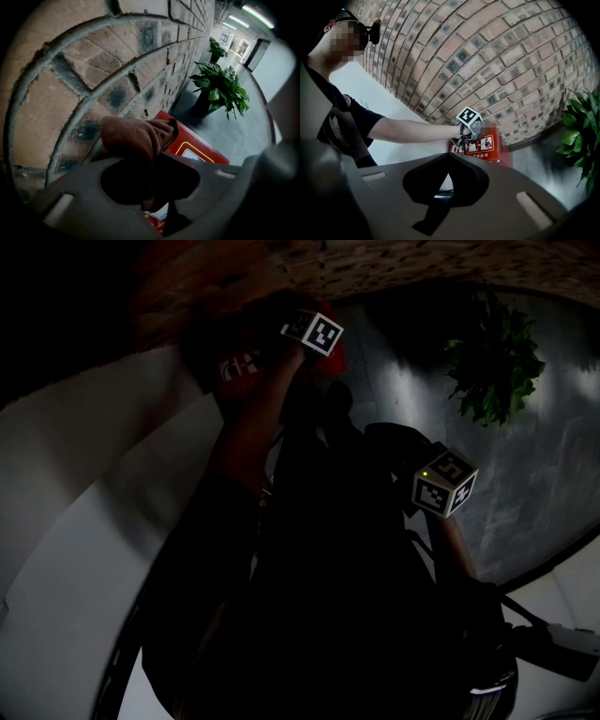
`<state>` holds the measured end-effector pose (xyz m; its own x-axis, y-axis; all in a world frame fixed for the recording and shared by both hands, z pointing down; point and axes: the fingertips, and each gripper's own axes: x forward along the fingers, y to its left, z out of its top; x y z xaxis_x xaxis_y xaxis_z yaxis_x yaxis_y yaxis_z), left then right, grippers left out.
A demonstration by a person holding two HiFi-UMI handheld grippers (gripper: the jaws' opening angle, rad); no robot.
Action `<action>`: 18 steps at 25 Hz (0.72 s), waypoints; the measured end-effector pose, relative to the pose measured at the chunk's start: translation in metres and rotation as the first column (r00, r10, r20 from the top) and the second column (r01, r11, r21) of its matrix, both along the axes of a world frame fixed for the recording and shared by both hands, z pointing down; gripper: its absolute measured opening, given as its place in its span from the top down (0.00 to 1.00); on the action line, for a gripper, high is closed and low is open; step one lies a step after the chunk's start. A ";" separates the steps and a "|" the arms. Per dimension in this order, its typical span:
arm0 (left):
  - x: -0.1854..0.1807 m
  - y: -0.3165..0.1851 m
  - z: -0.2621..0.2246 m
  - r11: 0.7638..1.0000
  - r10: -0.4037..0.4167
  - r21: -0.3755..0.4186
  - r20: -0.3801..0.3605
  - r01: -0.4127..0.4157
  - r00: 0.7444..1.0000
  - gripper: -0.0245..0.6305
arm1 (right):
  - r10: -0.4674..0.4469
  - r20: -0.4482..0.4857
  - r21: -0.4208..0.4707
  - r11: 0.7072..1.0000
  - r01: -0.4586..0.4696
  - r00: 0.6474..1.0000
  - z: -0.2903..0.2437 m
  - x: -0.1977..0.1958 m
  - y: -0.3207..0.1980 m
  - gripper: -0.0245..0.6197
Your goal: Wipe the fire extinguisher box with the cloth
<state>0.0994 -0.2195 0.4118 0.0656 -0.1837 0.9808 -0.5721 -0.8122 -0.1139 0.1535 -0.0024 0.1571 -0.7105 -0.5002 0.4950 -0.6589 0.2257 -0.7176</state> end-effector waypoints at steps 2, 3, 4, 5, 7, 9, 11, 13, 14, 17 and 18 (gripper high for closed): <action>0.006 0.000 0.000 1.000 0.013 0.007 -0.001 -0.013 1.000 0.83 | 0.007 0.006 -0.017 1.000 -0.007 1.000 0.005 0.002 0.006 0.96; 0.008 0.000 0.001 1.000 0.018 0.009 -0.001 -0.018 1.000 0.83 | 0.009 0.008 -0.018 1.000 -0.009 1.000 0.005 0.002 0.007 0.96; 0.010 0.000 0.001 1.000 0.023 0.010 0.000 -0.023 1.000 0.83 | 0.010 0.008 -0.018 1.000 -0.009 1.000 0.005 0.002 0.008 0.96; 0.012 0.000 0.000 1.000 0.028 0.012 -0.002 -0.028 1.000 0.83 | 0.011 0.009 -0.017 1.000 -0.011 1.000 0.005 0.002 0.009 0.96; 0.019 0.001 0.000 0.999 0.041 0.017 -0.011 -0.040 0.999 0.83 | 0.019 0.008 -0.016 1.000 -0.019 1.000 0.004 0.003 0.010 0.96; 0.030 0.003 0.000 0.998 0.063 0.023 -0.022 -0.062 0.998 0.83 | 0.030 0.004 -0.018 0.999 -0.030 1.000 0.004 0.007 0.013 0.96; 0.042 0.006 -0.002 0.994 0.107 0.037 -0.023 -0.106 0.994 0.83 | 0.044 -0.001 -0.020 0.999 -0.044 0.999 0.003 0.011 0.017 0.96; 0.054 0.009 -0.003 0.986 0.160 0.054 -0.011 -0.160 0.987 0.83 | 0.064 -0.005 -0.022 0.998 -0.064 0.998 0.002 0.016 0.021 0.96; 0.058 0.009 -0.004 0.982 0.178 0.058 -0.002 -0.177 0.984 0.83 | 0.073 -0.007 -0.022 0.997 -0.073 0.997 0.002 0.019 0.022 0.96; 0.059 0.009 -0.003 0.980 0.190 0.056 0.011 -0.191 0.982 0.83 | 0.093 -0.007 -0.023 0.995 -0.093 0.996 0.003 0.022 0.027 0.96; 0.059 0.009 -0.003 0.980 0.190 0.055 0.012 -0.190 0.982 0.83 | 0.098 -0.007 -0.022 0.995 -0.098 0.995 0.003 0.022 0.029 0.96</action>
<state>0.1582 -0.2107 0.4090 0.0977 -0.2226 0.9700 -0.4067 -0.8985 -0.1652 0.1759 0.0263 0.1604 -0.6555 -0.5563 0.5107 -0.6812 0.1436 -0.7179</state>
